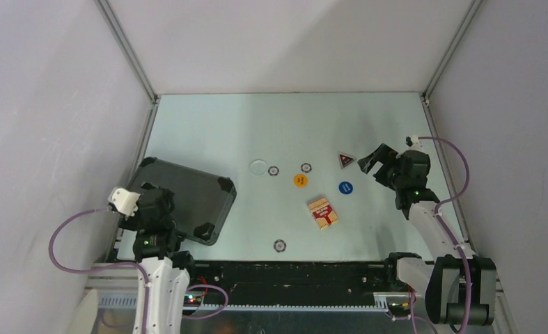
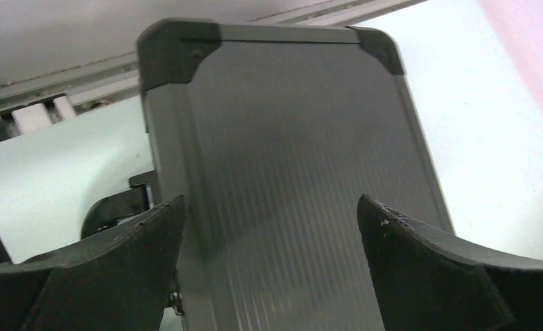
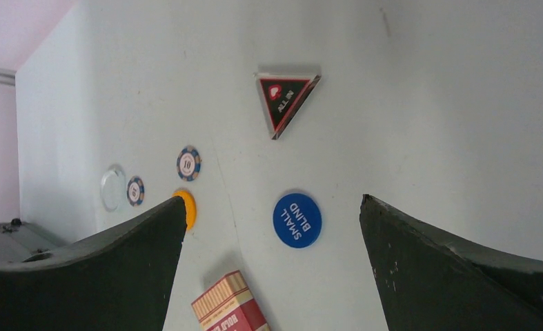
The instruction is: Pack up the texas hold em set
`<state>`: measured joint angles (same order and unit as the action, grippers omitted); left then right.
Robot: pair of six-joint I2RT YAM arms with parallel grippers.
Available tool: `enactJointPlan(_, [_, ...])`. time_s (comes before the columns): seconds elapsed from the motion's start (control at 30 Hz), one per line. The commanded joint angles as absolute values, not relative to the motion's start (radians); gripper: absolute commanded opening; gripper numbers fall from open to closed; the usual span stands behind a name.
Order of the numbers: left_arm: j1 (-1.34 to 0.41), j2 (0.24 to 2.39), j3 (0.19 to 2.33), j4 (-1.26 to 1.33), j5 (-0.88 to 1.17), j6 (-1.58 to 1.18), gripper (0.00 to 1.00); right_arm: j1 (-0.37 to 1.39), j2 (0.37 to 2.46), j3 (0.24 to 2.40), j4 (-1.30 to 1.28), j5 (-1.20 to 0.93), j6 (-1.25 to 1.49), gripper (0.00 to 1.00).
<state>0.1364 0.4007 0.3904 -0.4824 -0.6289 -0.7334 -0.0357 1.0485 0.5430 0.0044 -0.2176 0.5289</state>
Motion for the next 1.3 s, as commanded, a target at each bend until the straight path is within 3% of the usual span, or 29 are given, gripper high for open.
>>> enactJointPlan(0.0, [0.216, 0.431, 0.375, -0.47, -0.623, -0.784, 0.98, 0.022, 1.068, 0.584, 0.02, -0.215, 0.541, 1.0])
enactJointPlan(0.3, [0.373, 0.471, 0.305, -0.369, -0.52, -0.771, 0.98, 0.106, 1.123, 0.63, 0.008, -0.19, 0.517, 1.0])
enactJointPlan(0.7, [0.584, 0.637, 0.198, -0.027, -0.111, -0.682, 0.98, 0.177, 1.149, 0.644, 0.008, -0.122, 0.493, 1.0])
enactJointPlan(0.9, [0.572, 0.753, 0.201, 0.053, 0.092, -0.661, 0.98, 0.187, 1.163, 0.644, 0.014, -0.111, 0.5, 1.0])
enactJointPlan(1.27, [0.451, 0.65, 0.154, 0.019, 0.179, -0.745, 0.98, 0.219, 1.132, 0.645, 0.007, -0.092, 0.527, 1.0])
